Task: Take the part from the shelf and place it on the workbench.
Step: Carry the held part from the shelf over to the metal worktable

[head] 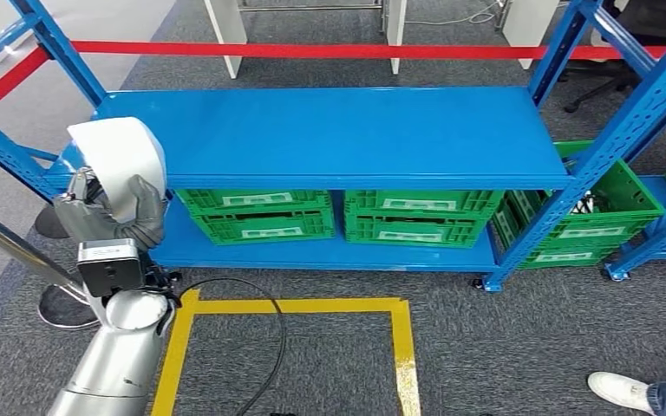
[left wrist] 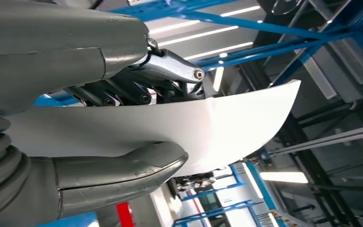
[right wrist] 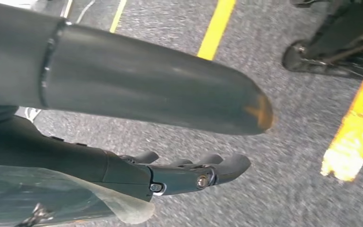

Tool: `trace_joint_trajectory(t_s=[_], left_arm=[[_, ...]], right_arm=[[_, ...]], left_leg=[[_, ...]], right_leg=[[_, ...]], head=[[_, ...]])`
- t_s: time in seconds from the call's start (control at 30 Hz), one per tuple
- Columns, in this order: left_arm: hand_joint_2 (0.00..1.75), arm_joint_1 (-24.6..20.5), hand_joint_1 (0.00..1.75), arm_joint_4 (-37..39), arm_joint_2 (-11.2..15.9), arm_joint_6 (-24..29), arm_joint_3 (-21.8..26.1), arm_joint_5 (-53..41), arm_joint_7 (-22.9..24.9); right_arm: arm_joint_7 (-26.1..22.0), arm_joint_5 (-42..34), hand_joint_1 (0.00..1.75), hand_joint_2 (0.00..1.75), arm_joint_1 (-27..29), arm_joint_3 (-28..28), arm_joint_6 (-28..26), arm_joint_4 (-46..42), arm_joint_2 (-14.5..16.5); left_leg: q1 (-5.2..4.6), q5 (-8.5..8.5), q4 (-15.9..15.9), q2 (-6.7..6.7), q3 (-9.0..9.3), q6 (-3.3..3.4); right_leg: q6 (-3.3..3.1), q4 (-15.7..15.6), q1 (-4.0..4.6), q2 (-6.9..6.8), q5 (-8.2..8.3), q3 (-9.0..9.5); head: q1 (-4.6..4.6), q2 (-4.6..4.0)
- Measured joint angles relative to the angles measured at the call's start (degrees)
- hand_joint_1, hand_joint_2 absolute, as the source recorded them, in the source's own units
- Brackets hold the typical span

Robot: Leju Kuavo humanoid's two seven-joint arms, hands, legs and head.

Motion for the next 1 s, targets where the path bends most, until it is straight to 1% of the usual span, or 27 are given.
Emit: trace_joint_trajectory(t_s=[0.03,0.07,0.1,0.13,0.17,0.2,0.27,0.5,0.57,0.6,0.63,0.67,0.7,0.73,0.77,0.8,0.83,0.87,0.9,0.93,0.97,1.0], left_arm=[[1.75,-0.02,1.75,0.0,-0.02,0.0,0.06,0.01,-0.07],[1.75,-0.09,1.75,-0.01,-0.05,0.0,0.11,0.01,-0.14],[1.75,-0.2,1.75,-0.03,-0.1,0.0,0.14,-0.01,-0.19],[1.75,-0.33,1.75,-0.07,-0.16,0.0,0.16,-0.03,-0.24],[1.75,-0.45,1.75,-0.11,-0.21,0.0,0.19,-0.07,-0.25],[1.75,-0.52,1.75,-0.14,-0.24,0.0,0.22,-0.09,-0.26],[1.75,-0.56,1.75,-0.17,-0.25,0.0,0.3,-0.11,-0.26],[1.75,-0.56,1.75,-0.17,-0.25,0.0,0.31,-0.11,-0.25],[1.75,-0.55,1.75,-0.16,-0.26,0.0,0.33,-0.11,-0.24],[1.75,-0.58,1.75,-0.16,-0.33,0.0,0.38,-0.12,-0.23],[1.75,-0.62,1.75,-0.15,-0.44,-0.01,0.43,-0.12,-0.22],[1.75,-0.65,1.75,-0.15,-0.57,-0.01,0.53,-0.08,-0.22],[1.75,-0.66,1.75,-0.15,-0.72,-0.03,0.68,0.02,-0.23],[1.75,-0.64,1.75,-0.16,-0.8,-0.04,0.8,0.57,-0.21],[1.75,-0.6,1.75,-0.2,-0.9,-0.05,0.9,1.14,-0.28],[1.75,-0.55,1.75,-0.23,-0.96,-0.07,0.97,1.55,-0.39],[1.75,-0.54,1.75,-0.27,-1.01,-0.07,1.01,1.73,-0.63],[1.75,-0.52,1.75,-0.31,-1.09,-0.07,1.1,1.32,-1.11],[1.75,-0.48,1.75,-0.31,-1.22,-0.07,1.34,0.76,-1.81],[1.75,-0.4,1.75,-0.32,-1.44,-0.06,1.72,0.24,-2.72],[1.75,-0.28,1.75,-0.33,-1.71,-0.06,2.13,-0.22,-3.69],[1.75,-0.14,1.75,-0.36,-2.08,-0.05,2.65,-0.67,-4.7]], right_arm=[[-0.07,0.03,0.0,0.0,0.0,0.0,0.01,0.01,0.01],[-0.13,0.07,0.0,0.0,0.0,-0.01,0.02,0.01,0.02],[-0.16,0.12,0.0,0.0,-0.01,-0.01,0.03,0.02,0.04],[-0.19,0.18,0.0,0.0,-0.03,-0.02,0.03,0.02,0.06],[-0.19,0.22,0.0,0.0,-0.04,-0.04,0.02,0.01,0.08],[-0.19,0.26,0.0,0.0,-0.06,-0.07,0.01,0.01,0.09],[-0.19,0.29,0.0,0.0,-0.08,-0.12,0.0,-0.01,0.09],[-0.19,0.29,0.0,0.0,-0.08,-0.13,-0.01,-0.01,0.09],[-0.19,0.29,0.0,0.0,-0.08,-0.14,-0.01,0.0,0.09],[-0.2,0.31,0.0,0.0,-0.05,-0.19,-0.01,0.0,0.08],[-0.21,0.33,0.0,0.0,-0.02,-0.25,-0.02,0.0,0.06],[-0.21,0.37,0.0,0.0,0.01,-0.32,-0.02,0.0,0.04],[-0.22,0.43,0.0,0.0,0.03,-0.39,-0.02,-0.01,0.02],[-0.22,0.5,0.0,0.0,-0.05,-0.45,-0.01,-0.01,-0.01],[-0.22,0.57,0.0,0.0,-0.07,-0.53,-0.02,-0.01,-0.02],[-0.23,0.65,0.0,0.0,-0.1,-0.6,-0.02,-0.01,-0.03],[-0.21,0.73,0.0,0.0,-0.11,-0.67,-0.03,-0.01,-0.03],[-0.21,0.81,0.0,0.0,-0.06,-0.73,-0.04,-0.01,-0.02],[-0.2,0.89,0.0,0.0,-0.05,-0.74,-0.04,-0.02,-0.01],[-0.19,0.95,0.0,0.0,-0.06,-0.75,-0.05,-0.02,-0.02],[-0.19,1.01,0.0,0.0,-0.05,-0.76,-0.07,-0.03,-0.02],[-0.19,1.06,0.0,0.0,-0.03,-0.76,-0.07,-0.03,-0.02]], left_leg=[[-0.04,1.41,-2.65,-0.02,2.39,0.31],[-0.13,2.32,-6.66,-0.06,5.37,0.76],[-0.24,2.56,-11.05,-0.09,8.31,1.2],[-0.41,2.37,-14.37,-0.12,10.36,1.58],[-0.59,2.0,-16.42,-0.14,11.45,1.87],[-0.73,1.9,-17.24,-0.14,11.7,2.03],[-0.89,2.15,-17.21,-0.15,11.41,2.21],[-0.9,2.2,-17.2,-0.15,11.37,2.25],[-0.94,2.38,-17.27,-0.15,11.32,2.37],[-0.84,2.93,-17.58,-0.01,11.07,2.59],[-0.71,3.61,-17.93,0.11,10.65,2.93],[-0.58,4.65,-18.26,0.23,9.78,3.34],[-0.49,6.29,-18.42,0.38,7.99,3.66],[-0.47,7.93,-17.99,0.37,5.6,3.58],[-0.51,9.85,-17.29,0.42,3.13,3.0],[-0.5,10.96,-16.4,0.42,1.01,2.21],[-0.44,10.49,-14.97,0.38,-0.32,1.36],[-0.36,8.77,-12.9,0.34,-1.06,0.67],[-0.21,5.93,-9.8,0.28,-1.89,0.31],[-0.07,3.17,-5.96,0.26,-2.82,0.02],[0.06,1.33,-2.34,0.25,-3.59,-0.19],[0.15,0.62,0.01,0.25,-3.79,-0.3]], right_leg=[[0.09,0.11,0.07,0.01,0.58,-0.85],[0.22,0.19,0.12,0.03,1.13,-1.5],[0.44,0.23,0.2,0.07,1.67,-1.97],[0.75,0.18,0.22,0.08,2.23,-2.28],[1.1,0.07,0.17,0.08,2.82,-2.46],[1.42,-0.08,0.12,0.07,3.33,-2.57],[1.73,-0.33,-0.04,0.04,3.89,-2.61],[1.77,-0.38,-0.05,0.04,3.97,-2.61],[1.88,-0.49,-0.05,0.05,4.14,-2.6],[2.04,-0.43,-0.05,0.12,3.94,-2.76],[2.23,-0.09,-0.04,0.2,3.19,-3.13],[2.48,2.13,-0.05,0.27,0.58,-4.04],[2.85,6.62,-0.08,0.34,-2.15,-4.97],[3.11,7.72,-0.14,0.33,-3.82,-2.93],[2.68,7.02,-0.16,0.26,-5.59,0.04],[2.08,4.45,-0.17,0.16,-5.44,3.43],[1.22,-0.35,-0.18,0.06,-5.09,6.75],[0.35,-1.87,-0.14,-0.06,-5.41,7.17],[0.12,-1.85,-0.16,-0.13,-4.95,6.88],[-0.03,-1.79,-0.16,-0.14,-4.48,6.55],[-0.03,-1.71,-0.15,-0.13,-4.07,6.22],[0.02,-1.61,-0.15,-0.09,-3.74,5.9]], head=[[-0.01,0.0],[0.0,0.0],[0.01,0.0],[0.04,0.0],[0.02,0.0],[0.01,0.0],[-0.05,0.0],[-0.03,0.0],[0.03,0.0],[0.06,0.0],[0.11,0.0],[0.25,0.0],[0.38,0.0],[0.53,0.0],[0.64,0.0],[0.61,0.0],[0.45,0.0],[0.28,0.0],[0.12,0.0],[0.0,0.0],[-0.01,0.0],[-0.04,0.0]])
